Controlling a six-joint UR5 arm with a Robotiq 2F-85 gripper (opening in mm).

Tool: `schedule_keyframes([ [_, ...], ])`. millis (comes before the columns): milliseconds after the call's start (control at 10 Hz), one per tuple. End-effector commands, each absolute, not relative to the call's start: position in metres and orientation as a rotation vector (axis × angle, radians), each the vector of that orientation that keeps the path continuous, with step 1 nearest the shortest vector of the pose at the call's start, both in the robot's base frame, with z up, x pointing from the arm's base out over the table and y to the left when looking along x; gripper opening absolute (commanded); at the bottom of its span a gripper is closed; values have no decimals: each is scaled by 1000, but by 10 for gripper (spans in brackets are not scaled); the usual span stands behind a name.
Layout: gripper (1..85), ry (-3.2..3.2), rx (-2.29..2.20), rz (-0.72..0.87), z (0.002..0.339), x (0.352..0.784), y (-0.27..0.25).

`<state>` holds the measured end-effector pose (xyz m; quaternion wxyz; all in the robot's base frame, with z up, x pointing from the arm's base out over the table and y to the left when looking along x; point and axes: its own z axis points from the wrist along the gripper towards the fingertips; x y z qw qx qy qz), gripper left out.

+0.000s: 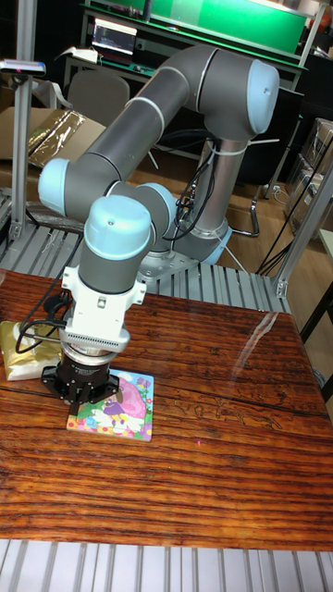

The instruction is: Assemble one piece of a puzzle

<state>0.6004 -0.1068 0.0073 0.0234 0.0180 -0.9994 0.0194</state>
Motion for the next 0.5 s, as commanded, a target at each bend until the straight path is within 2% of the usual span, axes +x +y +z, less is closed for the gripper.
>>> schedule_keyframes([
  [0,20,-3082,22,52,13,598,-101],
  [400,20,-3068,-45,7,15,595,-86],
])
